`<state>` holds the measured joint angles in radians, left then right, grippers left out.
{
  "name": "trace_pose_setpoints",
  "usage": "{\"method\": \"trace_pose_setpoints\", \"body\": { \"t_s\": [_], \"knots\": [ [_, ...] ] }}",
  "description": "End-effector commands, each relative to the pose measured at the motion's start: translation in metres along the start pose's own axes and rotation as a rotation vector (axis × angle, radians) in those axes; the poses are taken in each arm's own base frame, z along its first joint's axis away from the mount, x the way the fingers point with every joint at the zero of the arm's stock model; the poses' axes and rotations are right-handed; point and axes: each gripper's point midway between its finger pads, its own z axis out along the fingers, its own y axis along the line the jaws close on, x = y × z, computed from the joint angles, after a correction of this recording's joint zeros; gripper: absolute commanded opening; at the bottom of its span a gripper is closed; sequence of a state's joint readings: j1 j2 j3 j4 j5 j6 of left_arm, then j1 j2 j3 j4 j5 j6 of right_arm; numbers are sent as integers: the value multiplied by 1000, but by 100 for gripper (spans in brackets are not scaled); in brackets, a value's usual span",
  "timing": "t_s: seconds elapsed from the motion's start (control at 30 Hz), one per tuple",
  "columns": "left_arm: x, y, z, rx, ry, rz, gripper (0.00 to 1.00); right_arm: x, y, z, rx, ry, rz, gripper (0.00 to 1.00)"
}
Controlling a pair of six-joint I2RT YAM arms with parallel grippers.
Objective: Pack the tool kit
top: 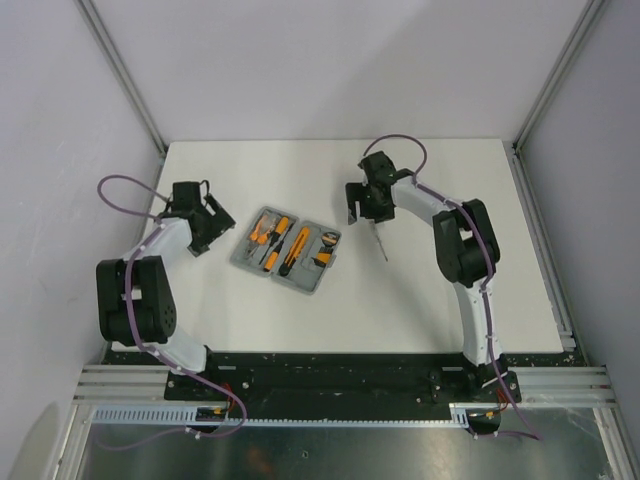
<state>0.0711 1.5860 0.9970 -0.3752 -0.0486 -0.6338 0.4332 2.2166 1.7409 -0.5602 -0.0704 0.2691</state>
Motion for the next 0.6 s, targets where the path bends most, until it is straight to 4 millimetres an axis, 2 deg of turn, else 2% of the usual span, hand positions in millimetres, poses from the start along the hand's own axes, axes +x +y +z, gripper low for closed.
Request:
{"method": "trace_pose_setpoints", "body": {
  "t_s": [0.0,0.13,0.33,0.47,0.57],
  "knots": [
    [-18,11,4,-4,-31,-123,92,23,29,2,-79,73,-87,82],
    [-23,20,1,-1,-48,-172,91,40,43,-6,-114,97,-97,81],
    [-30,32,-5,-39,-97,-204,91,64,49,-18,-114,127,-68,80],
    [-25,45,0,-88,-95,-247,90,62,49,-26,-106,110,-50,79],
    [-26,49,4,-106,-90,-261,90,49,49,-32,-107,69,-50,80]
  ]
}}
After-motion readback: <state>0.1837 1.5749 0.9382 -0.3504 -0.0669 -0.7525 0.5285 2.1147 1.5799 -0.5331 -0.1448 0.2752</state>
